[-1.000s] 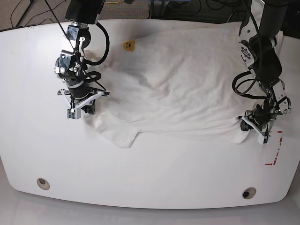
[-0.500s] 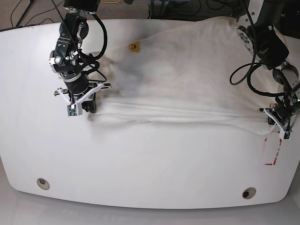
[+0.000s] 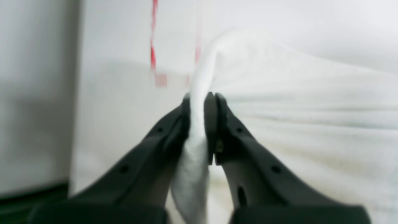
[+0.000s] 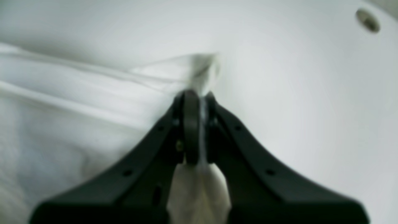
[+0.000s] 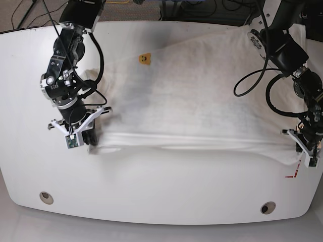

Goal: Layout the t-shirt on the table in an organized manner, then fold the t-shirt properly
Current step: 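Lift the hem with both grippers and flip the shirt, laying it flat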

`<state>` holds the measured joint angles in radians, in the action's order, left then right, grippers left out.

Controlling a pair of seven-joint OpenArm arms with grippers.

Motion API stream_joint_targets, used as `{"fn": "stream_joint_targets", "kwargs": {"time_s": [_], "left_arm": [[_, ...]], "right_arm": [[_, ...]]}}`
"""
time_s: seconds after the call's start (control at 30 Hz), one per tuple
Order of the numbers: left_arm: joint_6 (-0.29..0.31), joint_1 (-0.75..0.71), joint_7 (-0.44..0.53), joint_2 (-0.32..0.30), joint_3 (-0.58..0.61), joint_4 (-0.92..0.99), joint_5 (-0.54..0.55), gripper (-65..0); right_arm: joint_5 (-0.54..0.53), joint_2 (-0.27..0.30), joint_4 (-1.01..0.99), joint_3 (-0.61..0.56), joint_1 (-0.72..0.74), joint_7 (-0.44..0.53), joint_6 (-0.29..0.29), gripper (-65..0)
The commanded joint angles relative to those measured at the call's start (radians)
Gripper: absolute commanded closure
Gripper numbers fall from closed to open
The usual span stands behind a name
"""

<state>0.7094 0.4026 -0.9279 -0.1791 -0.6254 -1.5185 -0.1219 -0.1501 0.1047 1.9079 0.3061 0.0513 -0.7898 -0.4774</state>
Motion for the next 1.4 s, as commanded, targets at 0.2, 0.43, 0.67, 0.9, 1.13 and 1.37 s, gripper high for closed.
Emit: {"fn": "stream_joint_targets", "kwargs": {"time_s": [0.2, 0.43, 0.67, 0.9, 1.13, 1.37], "left_arm": [[-0.011, 0.189, -0.089, 0.03, 0.052, -0.15, -0.003, 0.0], [-0.011, 0.381, -0.188, 0.043, 0.085, -0.268, -0.005, 0.0], [-0.011, 0.614, -0.293, 0.037, 0.115, -0.322, -0.008, 0.0], [-0.011, 0.813, -0.359, 0.01, 0.123, -0.322, -0.008, 0.0], [-0.011, 0.787, -0.385, 0.003, 0.157, -0.331, -0.005, 0.0], [-0.011, 0.537, -0.379, 0.006, 0.155, -0.396, -0.002, 0.0]], "right_arm": [[0.014, 0.073, 0.017, 0.006, 0.252, -0.072, -0.068, 0.0], [0.014, 0.154, 0.017, -0.058, 0.506, -0.164, -0.086, 0.0], [0.013, 0.247, 0.017, -0.167, 0.783, -0.227, -0.086, 0.0], [0.011, 0.307, 0.017, -0.25, 0.996, -0.25, -0.088, 0.0], [0.01, 0.35, 0.025, -0.276, 1.011, -0.25, -0.094, 0.0], [0.011, 0.352, 0.066, -0.181, 0.769, -0.247, -0.148, 0.0]]}}
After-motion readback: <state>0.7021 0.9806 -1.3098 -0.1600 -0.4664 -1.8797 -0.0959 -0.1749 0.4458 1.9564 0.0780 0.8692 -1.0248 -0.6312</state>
